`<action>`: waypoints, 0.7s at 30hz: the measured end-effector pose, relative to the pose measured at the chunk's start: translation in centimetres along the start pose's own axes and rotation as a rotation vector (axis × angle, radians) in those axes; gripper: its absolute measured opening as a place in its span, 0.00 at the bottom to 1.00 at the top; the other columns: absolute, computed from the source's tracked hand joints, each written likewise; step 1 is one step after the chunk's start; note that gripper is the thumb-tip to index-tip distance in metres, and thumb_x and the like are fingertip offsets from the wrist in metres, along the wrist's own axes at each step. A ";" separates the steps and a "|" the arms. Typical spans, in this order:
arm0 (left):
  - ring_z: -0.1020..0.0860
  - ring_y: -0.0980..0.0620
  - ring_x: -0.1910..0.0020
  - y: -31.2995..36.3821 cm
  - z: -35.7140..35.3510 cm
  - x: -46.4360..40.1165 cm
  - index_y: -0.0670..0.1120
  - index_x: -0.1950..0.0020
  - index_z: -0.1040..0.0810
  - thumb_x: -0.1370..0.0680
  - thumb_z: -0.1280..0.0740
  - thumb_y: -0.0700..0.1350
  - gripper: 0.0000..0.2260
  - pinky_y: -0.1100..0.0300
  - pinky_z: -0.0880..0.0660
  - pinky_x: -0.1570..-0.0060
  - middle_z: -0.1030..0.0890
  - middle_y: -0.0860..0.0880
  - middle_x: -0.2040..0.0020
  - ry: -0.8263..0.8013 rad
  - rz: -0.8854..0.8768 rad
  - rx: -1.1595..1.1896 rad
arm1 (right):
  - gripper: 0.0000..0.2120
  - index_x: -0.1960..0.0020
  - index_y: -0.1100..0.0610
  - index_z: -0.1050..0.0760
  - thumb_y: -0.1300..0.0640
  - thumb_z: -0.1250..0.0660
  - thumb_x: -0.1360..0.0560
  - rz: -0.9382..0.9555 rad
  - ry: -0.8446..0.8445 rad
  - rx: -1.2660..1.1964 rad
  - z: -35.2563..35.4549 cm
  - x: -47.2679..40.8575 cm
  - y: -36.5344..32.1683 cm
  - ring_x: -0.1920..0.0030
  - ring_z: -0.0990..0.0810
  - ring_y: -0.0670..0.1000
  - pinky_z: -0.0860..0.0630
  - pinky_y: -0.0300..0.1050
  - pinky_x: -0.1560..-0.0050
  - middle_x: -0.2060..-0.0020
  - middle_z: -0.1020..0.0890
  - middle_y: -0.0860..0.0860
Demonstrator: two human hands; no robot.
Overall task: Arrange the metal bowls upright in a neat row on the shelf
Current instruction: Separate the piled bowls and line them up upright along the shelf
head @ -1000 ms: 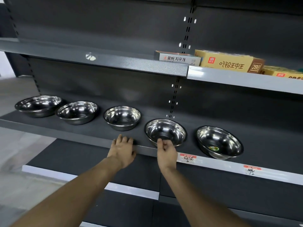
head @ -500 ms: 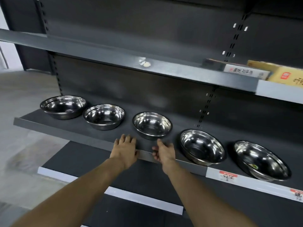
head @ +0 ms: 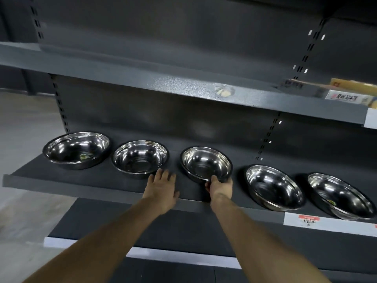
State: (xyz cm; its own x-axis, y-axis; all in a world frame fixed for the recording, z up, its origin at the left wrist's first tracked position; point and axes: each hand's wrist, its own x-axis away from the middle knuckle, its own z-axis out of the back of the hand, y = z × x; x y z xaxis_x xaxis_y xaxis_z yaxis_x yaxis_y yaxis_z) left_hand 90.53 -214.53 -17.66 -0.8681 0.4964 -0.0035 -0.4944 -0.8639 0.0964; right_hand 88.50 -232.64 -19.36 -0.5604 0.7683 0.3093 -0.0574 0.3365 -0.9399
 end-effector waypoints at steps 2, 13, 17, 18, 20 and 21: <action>0.51 0.41 0.20 -0.2 0.0 0.0 0.44 0.20 0.47 0.19 0.42 0.56 0.32 0.45 0.49 0.23 0.45 0.43 0.21 -0.007 0.001 -0.002 | 0.27 0.25 0.55 0.35 0.63 0.34 0.22 0.010 0.007 0.039 0.1 0.1 0.1 0.72 0.24 0.48 0.19 0.45 0.62 0.64 0.20 0.50; 0.45 0.42 0.22 1.5 0.0 2.5 0.43 0.22 0.43 0.19 0.41 0.57 0.31 0.47 0.43 0.25 0.40 0.43 0.23 0.021 0.023 -0.026 | 0.18 0.35 0.55 0.30 0.64 0.34 0.24 0.015 -0.083 0.096 3.6 2.3 1.0 0.77 0.25 0.46 0.25 0.38 0.74 0.67 0.20 0.53; 0.47 0.42 0.21 2.4 0.2 3.7 0.42 0.21 0.44 0.19 0.42 0.56 0.30 0.47 0.43 0.24 0.40 0.43 0.23 0.011 0.028 -0.036 | 0.16 0.37 0.57 0.27 0.63 0.34 0.24 0.032 -0.111 0.120 4.9 3.2 1.1 0.73 0.23 0.46 0.25 0.36 0.74 0.61 0.18 0.54; 0.47 0.42 0.21 2.6 0.3 4.0 0.42 0.21 0.45 0.19 0.43 0.56 0.31 0.47 0.44 0.24 0.41 0.43 0.23 0.008 0.033 -0.037 | 0.15 0.38 0.57 0.27 0.63 0.34 0.24 0.033 -0.120 0.126 5.1 3.3 1.1 0.73 0.23 0.46 0.24 0.36 0.73 0.61 0.18 0.54; 0.48 0.41 0.21 2.8 0.6 4.5 0.42 0.21 0.45 0.19 0.43 0.56 0.31 0.47 0.45 0.24 0.41 0.43 0.22 0.008 0.039 -0.043 | 0.14 0.39 0.57 0.28 0.61 0.34 0.24 0.034 -0.119 0.141 5.3 3.6 1.1 0.69 0.19 0.49 0.20 0.41 0.66 0.60 0.17 0.55; 0.48 0.41 0.21 2.9 0.7 4.8 0.42 0.21 0.45 0.19 0.43 0.56 0.30 0.47 0.45 0.24 0.41 0.43 0.22 0.010 0.040 -0.049 | 0.14 0.39 0.58 0.28 0.61 0.33 0.24 0.040 -0.105 0.164 5.3 3.7 1.0 0.64 0.17 0.53 0.17 0.46 0.58 0.58 0.16 0.57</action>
State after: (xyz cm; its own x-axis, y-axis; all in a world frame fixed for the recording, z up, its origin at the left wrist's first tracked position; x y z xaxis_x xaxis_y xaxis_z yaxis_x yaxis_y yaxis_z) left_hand 84.92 -214.56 -16.68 -0.8874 0.4608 -0.0103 -0.4608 -0.8862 0.0479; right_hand 82.04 -232.36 -19.97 -0.6478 0.7150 0.2629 -0.1625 0.2074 -0.9647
